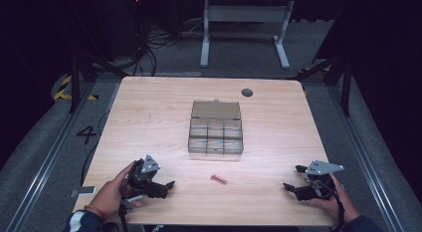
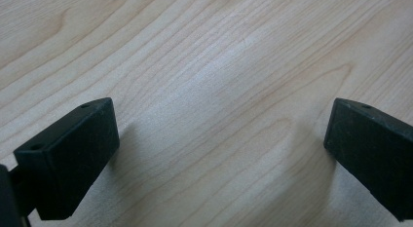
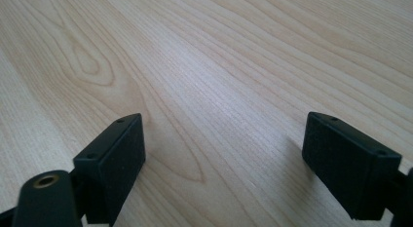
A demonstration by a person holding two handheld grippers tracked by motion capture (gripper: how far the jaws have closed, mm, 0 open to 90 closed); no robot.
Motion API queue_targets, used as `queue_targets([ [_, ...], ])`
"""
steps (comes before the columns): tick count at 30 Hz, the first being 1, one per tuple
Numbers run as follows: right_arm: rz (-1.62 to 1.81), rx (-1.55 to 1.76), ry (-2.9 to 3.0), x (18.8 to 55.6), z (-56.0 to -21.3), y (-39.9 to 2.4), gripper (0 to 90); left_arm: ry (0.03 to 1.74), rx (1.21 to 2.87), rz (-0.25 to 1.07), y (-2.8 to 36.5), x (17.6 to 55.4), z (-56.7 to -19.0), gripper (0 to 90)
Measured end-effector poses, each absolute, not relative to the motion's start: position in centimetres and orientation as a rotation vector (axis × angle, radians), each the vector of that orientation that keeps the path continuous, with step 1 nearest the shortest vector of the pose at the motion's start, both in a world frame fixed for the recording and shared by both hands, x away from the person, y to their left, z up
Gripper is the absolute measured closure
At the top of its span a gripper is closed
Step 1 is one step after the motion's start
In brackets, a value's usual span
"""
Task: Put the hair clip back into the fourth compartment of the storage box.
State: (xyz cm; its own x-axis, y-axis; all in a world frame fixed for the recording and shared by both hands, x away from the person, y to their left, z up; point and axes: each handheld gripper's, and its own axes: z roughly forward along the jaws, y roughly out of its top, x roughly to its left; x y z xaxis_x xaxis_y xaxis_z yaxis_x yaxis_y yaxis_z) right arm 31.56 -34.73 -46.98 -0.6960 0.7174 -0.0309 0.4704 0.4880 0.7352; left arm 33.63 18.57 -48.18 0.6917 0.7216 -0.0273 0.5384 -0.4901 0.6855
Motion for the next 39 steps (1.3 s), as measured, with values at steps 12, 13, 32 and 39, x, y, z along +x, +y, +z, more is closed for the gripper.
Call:
queue_targets([
  [12,1.029,1.01,2.392,31.4,-47.0,-34.6,16.7,0.946,2.218,0.338,18.5,33.8,-48.2,0.1],
  [13,1.027,1.015,2.388,31.4,-47.0,-34.6,16.7,0.946,2.218,0.339,18.5,33.8,-48.2,0.1],
  [32,1.076,0.932,2.437,31.7,-45.9,-33.4,31.8,0.94,2.219,0.339,18.5,34.0,-48.2,0.0],
  [39,1.099,0.869,2.466,32.2,-45.3,-31.7,33.4,0.939,2.221,0.343,18.6,34.0,-48.2,0.0],
])
